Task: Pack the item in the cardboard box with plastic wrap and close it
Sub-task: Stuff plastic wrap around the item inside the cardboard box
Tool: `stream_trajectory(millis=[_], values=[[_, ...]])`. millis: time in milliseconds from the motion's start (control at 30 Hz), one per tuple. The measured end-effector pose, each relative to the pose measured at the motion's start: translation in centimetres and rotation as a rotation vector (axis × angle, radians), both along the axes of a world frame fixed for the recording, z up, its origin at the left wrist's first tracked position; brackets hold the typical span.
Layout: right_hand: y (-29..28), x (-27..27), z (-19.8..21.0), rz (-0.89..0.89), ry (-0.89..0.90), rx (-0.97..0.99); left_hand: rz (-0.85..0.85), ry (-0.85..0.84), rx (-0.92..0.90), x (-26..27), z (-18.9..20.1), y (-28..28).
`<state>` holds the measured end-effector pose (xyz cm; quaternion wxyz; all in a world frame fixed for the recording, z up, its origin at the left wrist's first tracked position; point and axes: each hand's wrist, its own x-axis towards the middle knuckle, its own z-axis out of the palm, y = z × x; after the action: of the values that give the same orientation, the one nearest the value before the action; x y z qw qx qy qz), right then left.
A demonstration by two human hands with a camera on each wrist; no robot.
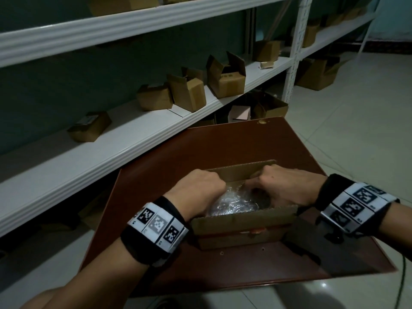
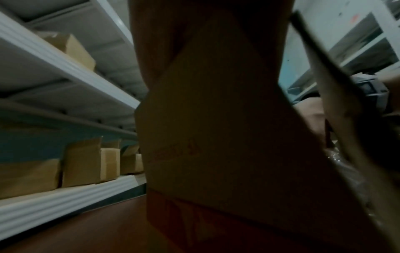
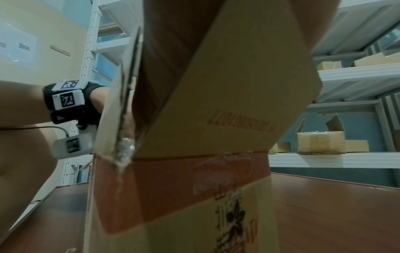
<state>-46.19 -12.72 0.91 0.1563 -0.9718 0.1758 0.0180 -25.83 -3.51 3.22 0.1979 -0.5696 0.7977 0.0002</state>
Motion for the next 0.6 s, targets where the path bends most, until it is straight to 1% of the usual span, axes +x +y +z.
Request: stream_trajectory(millis=[100, 267, 367, 600], values=[[0.0, 0.0, -0.3, 0.001, -0.003, -0.009, -0.073, -0.113, 0.024, -0.8, -0.2, -0.6], [0.3, 0.1, 0.2, 0.012, 0.014, -0.049, -0.092, -0.185, 0.125, -1.7, -0.7, -1.5], [0.3, 0.0, 0.1, 0.003, 0.015, -0.07, -0.093, -0.194, 0.151, -2.2, -1.0, -1.9], [0.2, -0.4, -0.2, -0.035, 0.009, -0.009, -0.086, -0.142, 0.149, -2.4, -1.0, -1.7]])
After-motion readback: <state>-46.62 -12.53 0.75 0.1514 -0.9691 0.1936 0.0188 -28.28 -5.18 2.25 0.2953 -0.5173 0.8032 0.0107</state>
